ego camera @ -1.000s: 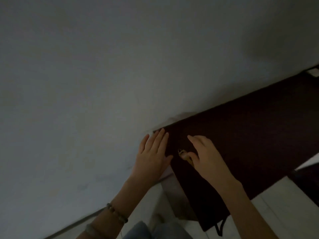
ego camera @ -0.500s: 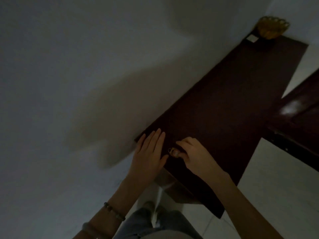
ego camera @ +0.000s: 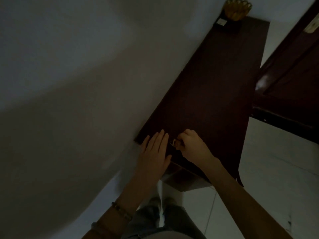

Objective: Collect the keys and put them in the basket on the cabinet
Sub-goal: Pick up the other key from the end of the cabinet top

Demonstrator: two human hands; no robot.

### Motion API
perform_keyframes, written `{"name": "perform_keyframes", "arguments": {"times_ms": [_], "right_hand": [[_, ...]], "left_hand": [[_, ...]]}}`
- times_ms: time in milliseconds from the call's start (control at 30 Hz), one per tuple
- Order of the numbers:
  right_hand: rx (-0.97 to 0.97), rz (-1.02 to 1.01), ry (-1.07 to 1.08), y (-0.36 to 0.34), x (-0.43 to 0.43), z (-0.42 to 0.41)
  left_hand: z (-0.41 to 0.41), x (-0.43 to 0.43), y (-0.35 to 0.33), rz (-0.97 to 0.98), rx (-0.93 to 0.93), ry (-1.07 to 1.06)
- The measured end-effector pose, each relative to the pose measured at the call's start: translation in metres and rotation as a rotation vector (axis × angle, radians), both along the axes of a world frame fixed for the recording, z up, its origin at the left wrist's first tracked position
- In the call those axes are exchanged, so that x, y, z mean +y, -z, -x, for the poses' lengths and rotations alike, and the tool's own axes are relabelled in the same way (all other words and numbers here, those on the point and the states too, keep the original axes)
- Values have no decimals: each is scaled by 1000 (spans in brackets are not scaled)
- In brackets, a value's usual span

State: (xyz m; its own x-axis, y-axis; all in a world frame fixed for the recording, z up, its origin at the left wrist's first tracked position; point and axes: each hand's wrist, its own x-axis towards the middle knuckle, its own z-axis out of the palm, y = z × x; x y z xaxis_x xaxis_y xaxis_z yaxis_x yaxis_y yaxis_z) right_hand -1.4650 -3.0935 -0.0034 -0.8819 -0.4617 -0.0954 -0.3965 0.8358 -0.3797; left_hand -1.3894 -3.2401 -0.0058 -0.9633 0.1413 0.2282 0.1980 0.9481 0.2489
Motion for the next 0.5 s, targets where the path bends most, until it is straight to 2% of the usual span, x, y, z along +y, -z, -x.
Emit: {"name": "perform_keyframes", "arguments": {"times_ms": [300, 500], "right_hand": [[-213, 124, 102, -14, 1, 0], [-139, 277, 232, -28, 24, -9]], "left_hand": [[5, -6, 7, -20, 5, 43], [2, 5, 18, -69, -41, 118]]}}
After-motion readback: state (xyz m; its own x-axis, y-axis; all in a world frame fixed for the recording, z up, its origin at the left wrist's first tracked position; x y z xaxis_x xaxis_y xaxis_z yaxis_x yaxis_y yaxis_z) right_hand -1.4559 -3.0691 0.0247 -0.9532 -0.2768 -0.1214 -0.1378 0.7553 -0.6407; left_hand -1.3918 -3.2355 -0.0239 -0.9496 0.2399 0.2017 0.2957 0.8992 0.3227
